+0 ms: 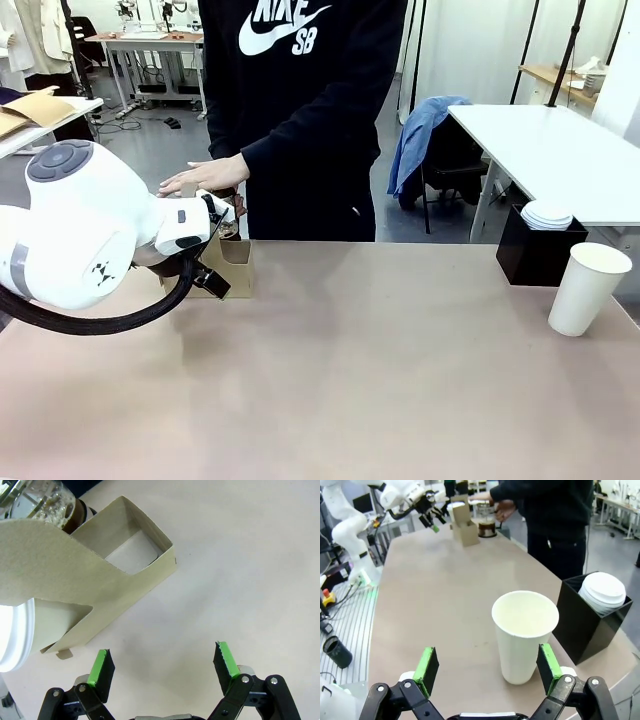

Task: Pour a drink into a cup and package it in a carrier.
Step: Pick up the 600 ml Paper Cup and place it in the middle top area of the table.

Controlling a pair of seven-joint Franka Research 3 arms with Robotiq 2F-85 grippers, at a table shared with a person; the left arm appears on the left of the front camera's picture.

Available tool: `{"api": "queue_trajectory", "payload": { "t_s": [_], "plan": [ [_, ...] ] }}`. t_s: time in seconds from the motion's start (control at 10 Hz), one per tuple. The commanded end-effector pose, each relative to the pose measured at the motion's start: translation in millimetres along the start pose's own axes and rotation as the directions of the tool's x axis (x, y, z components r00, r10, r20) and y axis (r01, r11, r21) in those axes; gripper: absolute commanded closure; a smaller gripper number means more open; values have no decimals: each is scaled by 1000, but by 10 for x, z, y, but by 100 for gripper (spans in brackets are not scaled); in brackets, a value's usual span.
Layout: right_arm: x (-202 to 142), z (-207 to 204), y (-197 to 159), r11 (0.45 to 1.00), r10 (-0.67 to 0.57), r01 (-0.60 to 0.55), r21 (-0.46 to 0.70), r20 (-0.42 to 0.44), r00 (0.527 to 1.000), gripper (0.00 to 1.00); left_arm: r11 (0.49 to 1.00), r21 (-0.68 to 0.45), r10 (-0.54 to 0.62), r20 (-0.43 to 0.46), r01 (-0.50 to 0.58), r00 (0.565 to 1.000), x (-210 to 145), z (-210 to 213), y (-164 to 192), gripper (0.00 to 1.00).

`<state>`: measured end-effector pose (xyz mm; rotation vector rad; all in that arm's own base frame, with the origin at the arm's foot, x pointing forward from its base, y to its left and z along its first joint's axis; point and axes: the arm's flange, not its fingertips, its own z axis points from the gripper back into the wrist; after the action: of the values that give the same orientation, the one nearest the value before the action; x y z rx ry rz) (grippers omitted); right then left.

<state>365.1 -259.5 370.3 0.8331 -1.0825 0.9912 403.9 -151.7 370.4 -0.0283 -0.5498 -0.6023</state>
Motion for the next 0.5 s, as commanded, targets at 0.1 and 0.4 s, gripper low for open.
{"api": "queue_trajectory", "payload": {
  "t_s": [0.1, 0.4],
  "plan": [
    [-434, -158, -59, 996, 90, -94, 11, 182, 979, 0, 1000, 0, 0, 0, 0, 1000, -2, 1, 2, 0],
    [-799, -378, -91, 996, 91, -90, -18, 259, 961, 0, 1000, 0, 0, 0, 0, 1000, -2, 1, 2, 0]
  ]
}}
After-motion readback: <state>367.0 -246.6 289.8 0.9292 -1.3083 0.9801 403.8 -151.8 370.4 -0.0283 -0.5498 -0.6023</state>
